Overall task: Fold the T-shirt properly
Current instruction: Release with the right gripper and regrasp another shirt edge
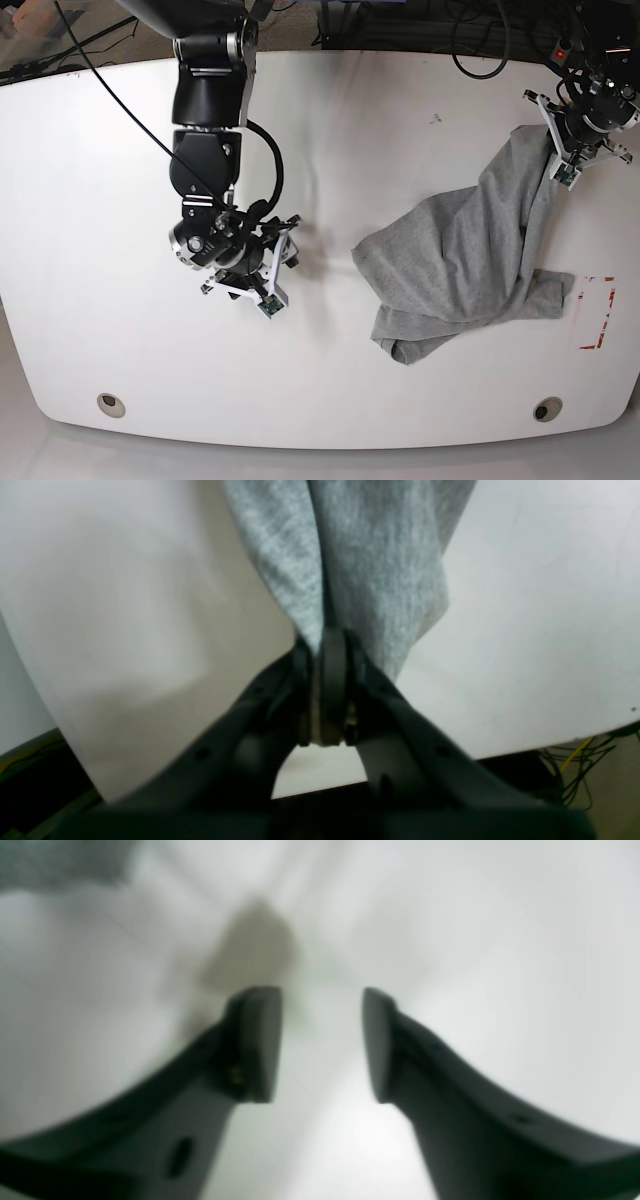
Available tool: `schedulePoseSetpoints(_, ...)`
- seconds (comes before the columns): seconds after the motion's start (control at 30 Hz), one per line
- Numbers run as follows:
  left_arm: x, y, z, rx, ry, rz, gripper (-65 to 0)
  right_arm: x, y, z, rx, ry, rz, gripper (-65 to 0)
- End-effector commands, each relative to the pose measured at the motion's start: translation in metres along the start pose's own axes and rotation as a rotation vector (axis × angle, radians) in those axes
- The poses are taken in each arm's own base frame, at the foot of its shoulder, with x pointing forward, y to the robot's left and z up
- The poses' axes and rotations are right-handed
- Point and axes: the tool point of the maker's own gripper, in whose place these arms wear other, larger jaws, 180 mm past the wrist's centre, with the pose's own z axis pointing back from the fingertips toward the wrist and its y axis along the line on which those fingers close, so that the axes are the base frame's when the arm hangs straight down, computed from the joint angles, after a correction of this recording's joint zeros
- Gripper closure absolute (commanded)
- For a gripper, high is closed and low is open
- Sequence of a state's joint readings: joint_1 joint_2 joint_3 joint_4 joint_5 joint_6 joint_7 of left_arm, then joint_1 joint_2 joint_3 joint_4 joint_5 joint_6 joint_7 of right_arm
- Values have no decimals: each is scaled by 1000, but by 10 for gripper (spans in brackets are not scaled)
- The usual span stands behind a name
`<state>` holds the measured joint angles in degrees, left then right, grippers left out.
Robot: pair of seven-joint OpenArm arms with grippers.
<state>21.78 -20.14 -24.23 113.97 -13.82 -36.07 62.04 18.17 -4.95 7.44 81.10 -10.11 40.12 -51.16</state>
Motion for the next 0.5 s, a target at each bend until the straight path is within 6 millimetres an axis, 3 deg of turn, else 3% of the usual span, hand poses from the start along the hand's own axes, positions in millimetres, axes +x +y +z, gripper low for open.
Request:
schedulePoseSetpoints(0.0, 6, 7, 5, 19, -22, -12, -11, 26, 4, -8, 34, -40, -10, -414)
schedulePoseSetpoints(0.13, 5, 7, 5, 20, -22, -11, -11, 34, 22, -23, 99, -28, -27, -531)
schedulePoseSetpoints(0.23, 6, 7, 5, 19, -22, -10, -11, 46, 37, -30, 172, -81, -70, -537)
schedulePoseSetpoints(0.47, 5, 2, 4, 13, -28, 19, -11, 51, 72, -46, 374, -130, -231, -537)
